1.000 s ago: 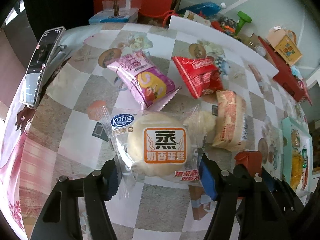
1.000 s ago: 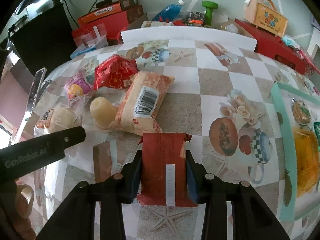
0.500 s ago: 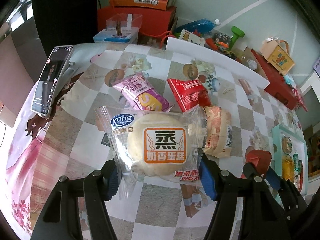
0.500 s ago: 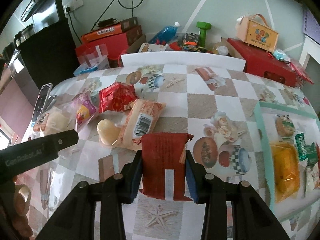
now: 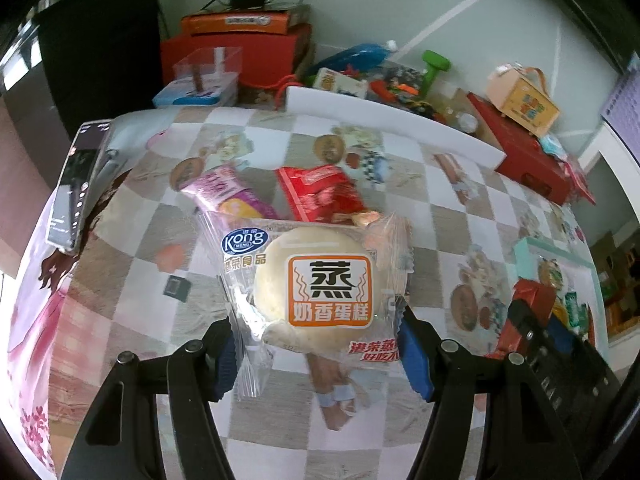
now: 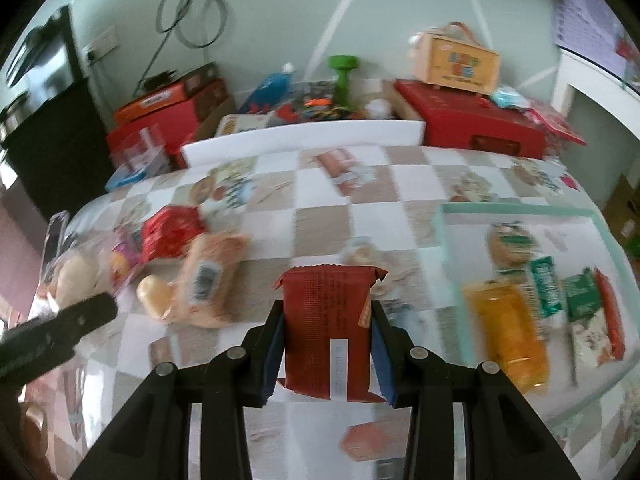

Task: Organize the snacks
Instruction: 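Carry the bun bag and red-white box over the white tray, then lower both items into the tray and open both tools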

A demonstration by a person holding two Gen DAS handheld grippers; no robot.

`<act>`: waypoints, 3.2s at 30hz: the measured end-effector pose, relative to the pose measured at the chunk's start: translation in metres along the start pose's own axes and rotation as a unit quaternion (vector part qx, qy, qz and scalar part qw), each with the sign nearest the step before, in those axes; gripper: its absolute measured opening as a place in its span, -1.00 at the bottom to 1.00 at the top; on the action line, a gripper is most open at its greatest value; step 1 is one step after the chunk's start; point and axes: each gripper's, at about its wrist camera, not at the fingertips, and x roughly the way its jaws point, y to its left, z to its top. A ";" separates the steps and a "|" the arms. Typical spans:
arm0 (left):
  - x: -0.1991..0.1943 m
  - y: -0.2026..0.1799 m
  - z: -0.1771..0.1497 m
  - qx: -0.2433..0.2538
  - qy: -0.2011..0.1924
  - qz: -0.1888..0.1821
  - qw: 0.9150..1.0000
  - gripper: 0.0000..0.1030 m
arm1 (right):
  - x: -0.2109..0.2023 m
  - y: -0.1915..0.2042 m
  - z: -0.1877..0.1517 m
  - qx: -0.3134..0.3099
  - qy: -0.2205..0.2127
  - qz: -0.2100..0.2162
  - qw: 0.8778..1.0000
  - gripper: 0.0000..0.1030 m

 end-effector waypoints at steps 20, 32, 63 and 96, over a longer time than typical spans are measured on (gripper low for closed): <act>0.003 -0.074 -0.016 0.073 0.005 -0.044 0.996 0.33 | -0.026 -0.127 0.007 0.128 -0.026 -0.094 0.987 -0.19; 0.016 -0.120 -0.032 0.129 0.023 -0.053 0.990 0.33 | -0.040 -0.167 0.005 0.173 -0.041 -0.103 0.979 -0.19; 0.080 -0.286 0.005 0.208 0.062 -0.121 0.969 0.47 | -0.014 -0.249 0.001 0.246 -0.048 -0.089 0.964 -0.06; 0.063 -0.206 0.011 0.094 0.000 -0.038 0.995 1.00 | -0.006 -0.244 0.003 0.240 -0.031 -0.082 0.967 1.00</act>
